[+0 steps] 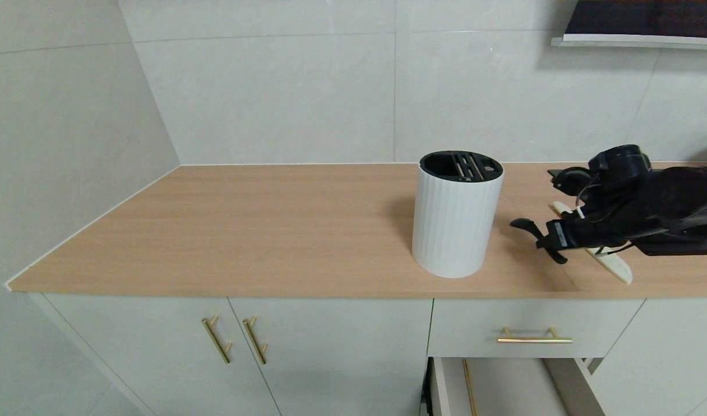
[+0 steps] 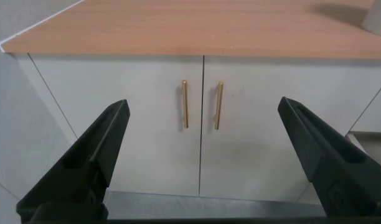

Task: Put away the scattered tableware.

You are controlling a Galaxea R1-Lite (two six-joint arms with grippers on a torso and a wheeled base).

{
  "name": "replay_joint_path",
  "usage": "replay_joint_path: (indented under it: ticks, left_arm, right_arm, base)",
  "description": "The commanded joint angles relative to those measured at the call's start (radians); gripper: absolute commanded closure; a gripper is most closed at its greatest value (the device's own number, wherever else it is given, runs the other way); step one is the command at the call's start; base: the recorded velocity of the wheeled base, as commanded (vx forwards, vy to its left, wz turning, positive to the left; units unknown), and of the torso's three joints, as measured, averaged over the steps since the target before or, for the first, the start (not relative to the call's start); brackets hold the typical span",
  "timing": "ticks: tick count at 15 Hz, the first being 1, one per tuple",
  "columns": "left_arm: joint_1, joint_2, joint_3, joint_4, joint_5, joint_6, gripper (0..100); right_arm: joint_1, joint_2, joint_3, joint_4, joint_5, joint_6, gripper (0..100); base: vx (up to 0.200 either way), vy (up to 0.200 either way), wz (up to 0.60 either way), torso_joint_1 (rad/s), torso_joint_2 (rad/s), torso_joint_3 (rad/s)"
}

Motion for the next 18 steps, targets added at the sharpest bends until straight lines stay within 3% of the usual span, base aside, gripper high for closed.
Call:
replay_joint_path:
  ticks: [1, 6, 9, 15, 18]
  left_arm:
    - [0.0, 0.0, 0.0, 0.0, 0.001, -0.001, 0]
    - [0.0, 0.0, 0.0, 0.001, 0.001, -0.001, 0]
    - [0.0, 0.0, 0.0, 0.0, -0.001, -0.001, 0]
    - [0.0, 0.0, 0.0, 0.001, -0.001, -0.001, 0]
    - [0.0, 0.0, 0.0, 0.001, 0.001, -0.001, 0]
  right_arm:
    - [0.002, -0.277, 0.167, 0.034, -0.024, 0.113, 100]
    - [0.068, -0.599, 0.472, 0.031, -0.123, 0.282, 100]
    - [0.101, -0.703, 0.626, 0.025, -0.147, 0.288, 100]
    - [0.141, -0.693, 0.761, 0.011, -0.146, 0.288, 100]
    - [0.167, -0.676, 0.827, -0.064, -0.147, 0.287, 100]
  base:
    - [0.0, 0.0, 0.0, 0.0, 0.0, 0.0]
    - [0.0, 0.0, 0.0, 0.0, 0.0, 0.0]
    - [0.0, 0.0, 0.0, 0.0, 0.0, 0.0]
    - [0.0, 0.0, 0.0, 0.0, 0.0, 0.0]
    - [0.0, 0.0, 0.0, -0.141, 0.35, 0.209]
